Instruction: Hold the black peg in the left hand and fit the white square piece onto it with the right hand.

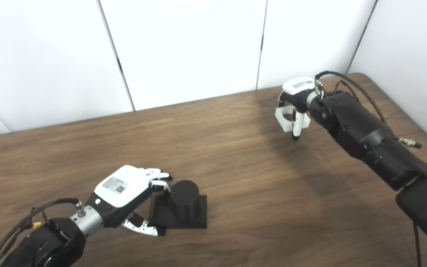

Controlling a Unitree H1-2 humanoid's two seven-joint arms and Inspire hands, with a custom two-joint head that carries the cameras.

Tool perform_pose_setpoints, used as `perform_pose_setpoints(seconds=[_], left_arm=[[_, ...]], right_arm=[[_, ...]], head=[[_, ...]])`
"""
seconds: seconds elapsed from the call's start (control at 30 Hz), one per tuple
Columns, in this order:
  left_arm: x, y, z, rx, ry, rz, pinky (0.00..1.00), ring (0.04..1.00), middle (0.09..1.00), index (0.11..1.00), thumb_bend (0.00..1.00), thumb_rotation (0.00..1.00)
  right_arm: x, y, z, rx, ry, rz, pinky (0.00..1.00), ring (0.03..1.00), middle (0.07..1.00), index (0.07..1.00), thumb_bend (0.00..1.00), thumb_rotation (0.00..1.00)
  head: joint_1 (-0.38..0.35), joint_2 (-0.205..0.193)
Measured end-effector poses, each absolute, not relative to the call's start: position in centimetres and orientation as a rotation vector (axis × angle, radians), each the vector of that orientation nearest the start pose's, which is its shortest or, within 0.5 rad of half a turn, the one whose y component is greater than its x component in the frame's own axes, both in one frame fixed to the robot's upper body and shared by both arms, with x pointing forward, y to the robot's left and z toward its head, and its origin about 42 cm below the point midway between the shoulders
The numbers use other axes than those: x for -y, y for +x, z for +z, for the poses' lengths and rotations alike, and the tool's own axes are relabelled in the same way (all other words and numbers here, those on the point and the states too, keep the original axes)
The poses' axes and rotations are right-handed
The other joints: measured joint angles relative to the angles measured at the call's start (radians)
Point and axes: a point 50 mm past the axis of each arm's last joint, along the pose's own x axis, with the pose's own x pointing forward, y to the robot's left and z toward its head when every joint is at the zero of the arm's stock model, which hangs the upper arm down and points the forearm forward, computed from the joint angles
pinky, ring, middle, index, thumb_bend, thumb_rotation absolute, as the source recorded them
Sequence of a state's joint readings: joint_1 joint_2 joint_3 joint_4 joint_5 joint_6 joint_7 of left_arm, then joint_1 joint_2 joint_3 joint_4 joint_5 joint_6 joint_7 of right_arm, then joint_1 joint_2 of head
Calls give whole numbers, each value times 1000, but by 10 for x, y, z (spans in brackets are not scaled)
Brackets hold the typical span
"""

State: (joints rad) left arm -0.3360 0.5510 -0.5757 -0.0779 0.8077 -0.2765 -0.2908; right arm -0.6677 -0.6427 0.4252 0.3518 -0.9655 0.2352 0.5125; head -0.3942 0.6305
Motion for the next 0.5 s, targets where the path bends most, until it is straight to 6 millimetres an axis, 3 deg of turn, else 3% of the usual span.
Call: perform_pose_setpoints(seconds=[0.03, 0.07, 0.13, 0.5], left_arm=[[-204, 327, 165, 519, 1443, -891, 763, 867, 857, 492, 523, 65], [-204, 326, 165, 519, 1442, -891, 763, 866, 856, 492, 523, 65], [-204, 326, 165, 519, 1442, -891, 761, 862, 854, 492, 523, 65], [-204, 325, 166, 507, 1440, -903, 765, 868, 858, 492, 523, 64]], right_arm=[[341, 465, 236, -303, -1726, 269, 709, 828, 846, 563, 658, 132], [342, 465, 235, -299, -1723, 265, 708, 821, 837, 528, 592, 135], [344, 463, 234, -290, -1716, 254, 711, 810, 817, 495, 539, 137], [354, 460, 230, -222, -1696, 232, 677, 770, 753, 481, 525, 134]], head=[[0, 2], [0, 2], [3, 2], [3, 6]])
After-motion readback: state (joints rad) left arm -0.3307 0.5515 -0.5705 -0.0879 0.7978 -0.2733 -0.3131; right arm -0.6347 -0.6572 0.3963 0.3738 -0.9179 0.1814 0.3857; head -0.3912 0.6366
